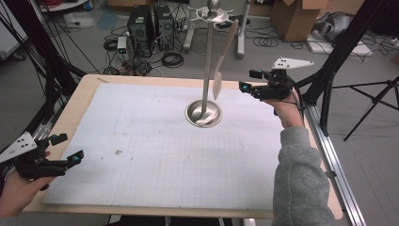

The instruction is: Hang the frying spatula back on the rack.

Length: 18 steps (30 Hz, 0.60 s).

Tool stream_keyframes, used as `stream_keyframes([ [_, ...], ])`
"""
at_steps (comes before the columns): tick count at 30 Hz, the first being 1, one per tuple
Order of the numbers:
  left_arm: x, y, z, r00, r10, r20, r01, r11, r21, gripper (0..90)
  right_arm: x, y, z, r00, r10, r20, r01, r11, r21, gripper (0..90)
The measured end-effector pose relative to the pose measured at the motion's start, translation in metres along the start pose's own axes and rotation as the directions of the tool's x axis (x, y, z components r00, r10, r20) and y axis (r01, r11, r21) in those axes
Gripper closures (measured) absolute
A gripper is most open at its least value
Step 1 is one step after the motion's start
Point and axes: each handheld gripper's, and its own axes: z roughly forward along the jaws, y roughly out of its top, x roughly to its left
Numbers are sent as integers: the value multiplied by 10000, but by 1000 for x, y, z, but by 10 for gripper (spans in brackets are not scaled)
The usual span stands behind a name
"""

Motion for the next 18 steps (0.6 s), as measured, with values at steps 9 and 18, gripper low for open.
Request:
stream_keyframes([
  [9, 1, 2, 10, 9998, 78, 171, -76, 9999, -68, 56, 7, -12, -9, 10000, -46, -17, 46, 10000, 88, 249],
  [18, 1, 3, 16, 9996, 78, 286, -75, 9999, -120, 56, 21, -16, -13, 9991, -378, -168, 380, 9992, 123, 222],
])
